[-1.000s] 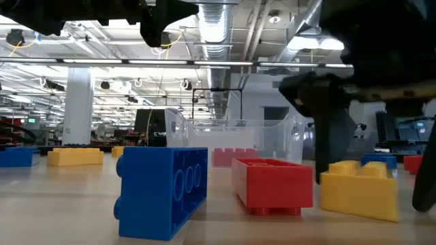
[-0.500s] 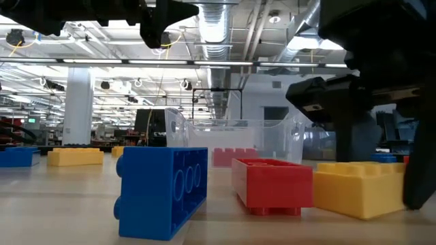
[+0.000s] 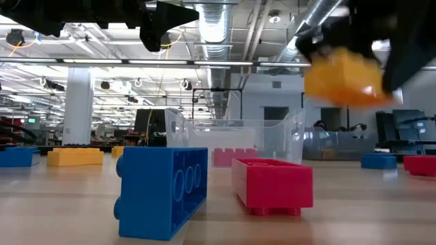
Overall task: Sort & place blocks by color
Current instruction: Put the bottom right yellow block into the black bin
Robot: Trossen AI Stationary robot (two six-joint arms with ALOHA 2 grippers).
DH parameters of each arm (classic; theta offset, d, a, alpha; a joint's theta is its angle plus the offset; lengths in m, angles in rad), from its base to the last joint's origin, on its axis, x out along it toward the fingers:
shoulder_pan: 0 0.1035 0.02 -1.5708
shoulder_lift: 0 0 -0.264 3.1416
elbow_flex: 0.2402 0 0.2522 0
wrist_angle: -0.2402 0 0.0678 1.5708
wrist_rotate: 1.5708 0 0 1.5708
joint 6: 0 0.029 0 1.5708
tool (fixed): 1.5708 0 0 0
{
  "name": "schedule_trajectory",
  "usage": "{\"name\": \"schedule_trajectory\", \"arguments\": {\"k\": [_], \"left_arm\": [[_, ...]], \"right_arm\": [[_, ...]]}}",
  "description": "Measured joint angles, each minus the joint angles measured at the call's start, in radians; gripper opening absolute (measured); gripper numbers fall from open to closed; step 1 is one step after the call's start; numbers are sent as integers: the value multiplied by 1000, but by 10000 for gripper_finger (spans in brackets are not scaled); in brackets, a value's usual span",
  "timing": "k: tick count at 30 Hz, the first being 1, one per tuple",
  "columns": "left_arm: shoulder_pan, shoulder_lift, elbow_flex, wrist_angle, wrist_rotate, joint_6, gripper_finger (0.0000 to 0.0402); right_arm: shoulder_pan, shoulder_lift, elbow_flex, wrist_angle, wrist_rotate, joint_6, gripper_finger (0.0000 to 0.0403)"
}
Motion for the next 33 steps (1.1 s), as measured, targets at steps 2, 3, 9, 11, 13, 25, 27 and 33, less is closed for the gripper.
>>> {"name": "schedule_trajectory", "arguments": {"k": [2,3,9,11,13,25,27,33], "left_arm": [[0,0,0,0,0,-3,256],[0,0,0,0,0,-3,256],[0,0,0,0,0,-3,256],[0,0,0,0,-10,-3,256],[0,0,0,0,-34,-3,256],[6,0,0,0,-129,3,256],[11,0,0,-1,-129,-6,256],[15,0,0,-14,-131,7,256]], "right_arm": [[-11,-75,-7,-30,19,-5,128],[-20,-120,-19,-29,31,-15,128],[-129,-462,-210,-19,180,-32,128],[-190,-595,-293,-14,268,-14,128],[-265,-718,-370,-11,389,35,128],[-881,-1041,-559,-151,528,243,151],[-974,-1038,-567,-151,463,237,142],[-1197,-942,-568,-142,307,205,156]]}}
